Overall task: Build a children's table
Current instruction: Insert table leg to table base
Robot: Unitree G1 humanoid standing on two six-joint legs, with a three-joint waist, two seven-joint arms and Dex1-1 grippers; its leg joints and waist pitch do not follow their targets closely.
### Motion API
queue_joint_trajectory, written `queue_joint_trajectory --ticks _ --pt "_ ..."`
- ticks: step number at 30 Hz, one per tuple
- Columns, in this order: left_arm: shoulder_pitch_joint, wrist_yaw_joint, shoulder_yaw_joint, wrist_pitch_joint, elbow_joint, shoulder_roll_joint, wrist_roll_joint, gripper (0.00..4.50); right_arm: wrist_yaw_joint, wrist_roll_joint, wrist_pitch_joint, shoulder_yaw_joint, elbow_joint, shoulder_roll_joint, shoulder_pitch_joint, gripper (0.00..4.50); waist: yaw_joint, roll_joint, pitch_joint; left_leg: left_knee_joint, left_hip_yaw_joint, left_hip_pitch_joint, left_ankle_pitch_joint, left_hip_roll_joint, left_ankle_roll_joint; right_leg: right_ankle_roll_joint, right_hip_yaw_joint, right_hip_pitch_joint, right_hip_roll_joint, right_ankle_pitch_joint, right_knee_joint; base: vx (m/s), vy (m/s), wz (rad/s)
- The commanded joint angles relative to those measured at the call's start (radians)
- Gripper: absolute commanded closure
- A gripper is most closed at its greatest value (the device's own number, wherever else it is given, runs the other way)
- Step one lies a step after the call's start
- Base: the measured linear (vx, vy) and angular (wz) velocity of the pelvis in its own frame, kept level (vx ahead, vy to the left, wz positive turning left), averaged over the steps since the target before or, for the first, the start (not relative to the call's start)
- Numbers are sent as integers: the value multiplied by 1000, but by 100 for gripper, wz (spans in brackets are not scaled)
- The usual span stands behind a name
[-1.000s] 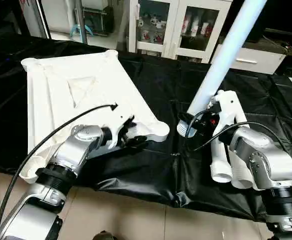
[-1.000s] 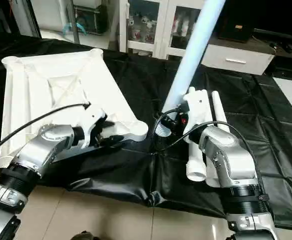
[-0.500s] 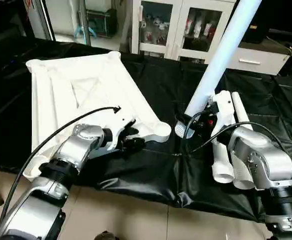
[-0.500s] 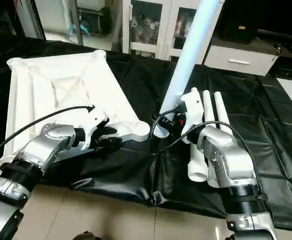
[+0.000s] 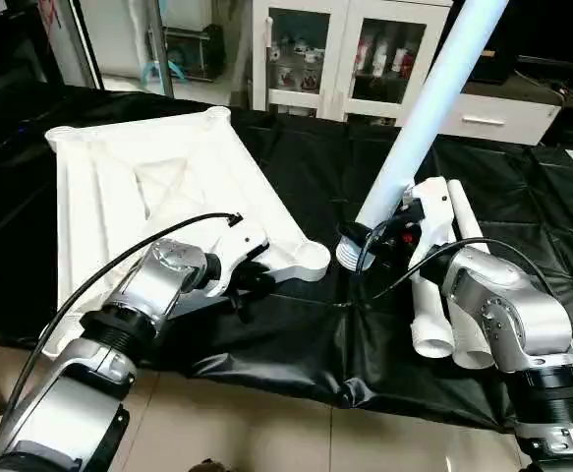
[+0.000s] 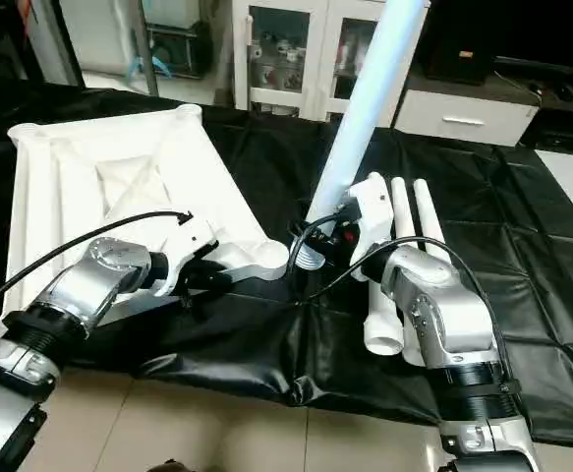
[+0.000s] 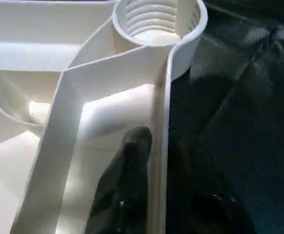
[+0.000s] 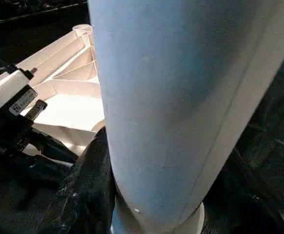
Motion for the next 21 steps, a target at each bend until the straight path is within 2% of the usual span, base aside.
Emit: queue_joint_trajectory --ticks 1,3,5,6,7,8,10,11,13,14,17,20,21 --pt "39 -16 -35 39 28 16 36 403 2 -1 4 3 -9 -4 -23 262 0 -2 -59 -80 -11 18 -244 34 -36 -200 41 35 -62 -139 -77 0 0 0" --pt "61 -47 -37 43 -14 31 33 417 4 1 2 4 -3 -2 -23 262 -3 -9 -60 -79 -10 18 -235 34 -30 -203 41 35 -62 -135 -77 0 0 0" --pt "95 -73 -37 44 -67 45 21 427 8 1 2 10 0 1 -20 262 -11 -6 -59 -81 -11 16 -233 35 -27 -204 41 34 -62 -146 -77 0 0 0" --pt "121 -85 -43 49 -105 55 15 439 14 -1 2 18 0 1 -16 262 -12 -10 -58 -82 -11 16 -233 36 -25 -203 41 34 -61 -150 -77 0 0 0" --pt "121 -85 -43 49 -105 55 15 446 14 -1 2 18 0 1 -16 262 -13 -7 -57 -82 -9 18 -233 36 -22 -204 42 32 -61 -152 -77 0 0 0" --pt "145 -93 -50 55 -139 63 14 449 20 -3 3 25 -2 2 -13 262 -13 -6 -58 -81 -9 20 -232 36 -21 -206 42 31 -60 -151 -77 0 0 0" --pt "237 -104 -68 104 -264 82 1 450 47 -2 16 55 -22 4 -2 262 -16 -12 -57 -83 -8 17 -222 38 -17 -205 42 32 -58 -141 -74 0 0 0" --pt "248 -104 -68 111 -279 83 -3 450 51 -1 18 59 -26 4 -1 262 -15 -10 -58 -82 -8 18 -220 39 -16 -207 43 32 -60 -133 -72 0 0 0" --pt "270 -101 -59 130 -316 79 -17 450 60 5 26 64 -31 5 2 262 -17 -27 -55 -82 -3 18 -210 36 -3 -203 44 30 -57 -148 -76 0 0 0" --pt "270 -101 -59 130 -316 79 -17 450 60 5 26 64 -31 5 2 262 -13 -19 -54 -82 -4 19 -207 36 -2 -197 45 29 -59 -164 -78 0 0 0" --pt "284 -87 -43 163 -358 59 -22 450 82 -11 19 106 1 20 1 262 -13 -32 -52 -85 -2 19 -212 37 -2 -179 45 27 -58 -199 -81 0 0 0" --pt "282 -91 -46 176 -370 56 -18 450 87 -23 11 125 22 24 -2 262 -13 -31 -51 -87 -3 21 -234 35 -10 -160 49 23 -60 -245 -86 0 0 0" --pt "280 -89 -47 181 -375 54 -14 450 85 -27 5 129 35 28 -6 262 -14 -34 -51 -87 -3 21 -236 36 -11 -157 49 23 -59 -249 -87 0 0 0"
